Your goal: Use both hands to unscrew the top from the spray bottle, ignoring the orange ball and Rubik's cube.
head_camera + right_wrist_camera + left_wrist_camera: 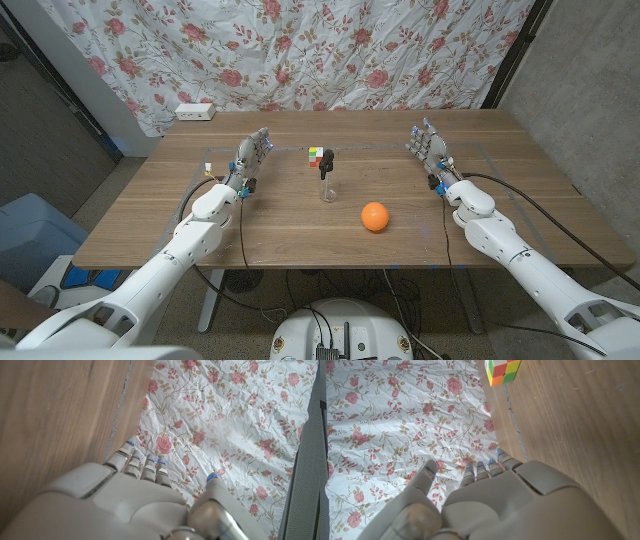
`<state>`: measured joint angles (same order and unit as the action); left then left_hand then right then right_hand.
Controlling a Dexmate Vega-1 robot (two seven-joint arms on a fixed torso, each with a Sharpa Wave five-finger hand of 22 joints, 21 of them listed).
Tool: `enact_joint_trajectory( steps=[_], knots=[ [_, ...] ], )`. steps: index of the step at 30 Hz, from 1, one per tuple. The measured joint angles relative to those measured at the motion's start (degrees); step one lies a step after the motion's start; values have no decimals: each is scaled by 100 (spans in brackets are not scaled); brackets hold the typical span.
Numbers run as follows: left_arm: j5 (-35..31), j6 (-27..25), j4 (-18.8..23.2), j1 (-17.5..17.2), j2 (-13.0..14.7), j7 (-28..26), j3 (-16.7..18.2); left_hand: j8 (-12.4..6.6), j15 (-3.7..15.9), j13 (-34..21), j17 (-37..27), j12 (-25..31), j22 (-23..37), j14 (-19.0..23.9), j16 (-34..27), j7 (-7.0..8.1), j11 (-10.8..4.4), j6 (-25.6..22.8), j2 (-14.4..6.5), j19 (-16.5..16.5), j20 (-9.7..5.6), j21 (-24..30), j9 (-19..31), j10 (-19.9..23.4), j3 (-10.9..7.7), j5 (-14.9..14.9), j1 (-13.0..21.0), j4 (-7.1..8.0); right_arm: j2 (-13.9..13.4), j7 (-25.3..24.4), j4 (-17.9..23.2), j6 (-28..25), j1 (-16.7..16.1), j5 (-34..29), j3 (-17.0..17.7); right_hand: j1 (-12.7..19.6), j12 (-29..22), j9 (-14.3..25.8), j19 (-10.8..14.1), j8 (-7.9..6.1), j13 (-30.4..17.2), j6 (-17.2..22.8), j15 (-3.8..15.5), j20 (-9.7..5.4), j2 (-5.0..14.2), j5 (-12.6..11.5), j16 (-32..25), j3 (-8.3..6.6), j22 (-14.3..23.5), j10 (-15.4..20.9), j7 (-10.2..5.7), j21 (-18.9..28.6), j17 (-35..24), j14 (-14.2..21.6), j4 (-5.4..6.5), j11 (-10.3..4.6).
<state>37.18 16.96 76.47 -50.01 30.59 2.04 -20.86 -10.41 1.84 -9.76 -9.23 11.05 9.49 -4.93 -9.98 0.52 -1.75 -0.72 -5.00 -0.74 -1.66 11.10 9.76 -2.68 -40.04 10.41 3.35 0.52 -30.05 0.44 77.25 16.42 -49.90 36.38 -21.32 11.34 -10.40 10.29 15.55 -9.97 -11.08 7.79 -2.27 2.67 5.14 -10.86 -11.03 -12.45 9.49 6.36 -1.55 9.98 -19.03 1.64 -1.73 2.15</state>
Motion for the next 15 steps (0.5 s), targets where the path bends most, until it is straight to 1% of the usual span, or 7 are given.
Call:
enact_joint_trajectory(
  steps=[2,5,6,9,12,13,15],
  knots=[
    [-7,4,67,-42,33,-2,5,0,0,0,0,0,0,0,-22,0,-30,0,-23,0,0,0,0,30,-14,0,23,-14,-5,-18,29,0,-23,-9,-2,0,0,0,21,0,0,0,0,-21,0,0,0,0,0,0,0,0,10,0,0,0],
    [-32,10,186,-127,88,-32,15,0,3,0,0,0,0,4,-22,23,-30,-23,-33,0,0,0,0,30,-20,0,33,-111,-19,-42,118,2,-90,-23,-4,0,-24,-11,21,0,0,-1,0,-21,0,0,0,0,0,20,0,0,17,0,0,20],
    [-42,10,254,-165,116,-47,18,0,22,0,0,0,0,23,-22,29,-32,-34,-59,0,0,0,0,32,-20,0,59,-151,-27,-55,150,6,-118,-29,-4,0,-24,-16,21,-19,0,-1,1,-21,0,0,0,0,0,20,0,0,17,1,0,20],
    [-63,6,384,-237,176,-74,26,0,22,0,0,0,-9,23,-22,10,-51,-54,-66,-31,-31,0,0,51,-26,0,116,-258,-49,-82,223,17,-175,-44,-4,0,-24,-17,21,-21,1,-1,22,-21,0,0,0,0,0,44,1,0,17,22,0,-3],
    [-74,-35,518,-309,241,-102,34,0,1,0,1,0,-17,45,-22,40,-75,-84,-89,-31,-30,0,0,89,-31,0,166,-355,-76,-110,294,18,-221,-56,-4,0,-24,-17,21,-21,14,-1,22,-21,0,0,0,-15,-1,61,1,0,44,22,-16,-21],
    [-78,-52,581,-341,272,-112,38,0,1,0,1,0,-17,45,-22,40,-60,-84,-88,-31,-31,0,0,104,-20,0,167,-374,-88,-130,328,18,-239,-66,-4,0,-24,-17,21,-21,15,-1,22,-21,0,0,0,-15,-1,61,1,0,43,22,-16,-21],
    [-87,-97,669,-389,319,-134,48,0,13,0,1,0,-17,57,-22,52,-82,-113,-66,-50,-11,0,0,126,-35,0,188,-405,-113,-150,394,16,-270,-78,-2,0,-24,-16,20,-21,16,-1,22,-21,0,0,0,-15,-1,61,1,0,44,22,-16,-21]
  ],
)
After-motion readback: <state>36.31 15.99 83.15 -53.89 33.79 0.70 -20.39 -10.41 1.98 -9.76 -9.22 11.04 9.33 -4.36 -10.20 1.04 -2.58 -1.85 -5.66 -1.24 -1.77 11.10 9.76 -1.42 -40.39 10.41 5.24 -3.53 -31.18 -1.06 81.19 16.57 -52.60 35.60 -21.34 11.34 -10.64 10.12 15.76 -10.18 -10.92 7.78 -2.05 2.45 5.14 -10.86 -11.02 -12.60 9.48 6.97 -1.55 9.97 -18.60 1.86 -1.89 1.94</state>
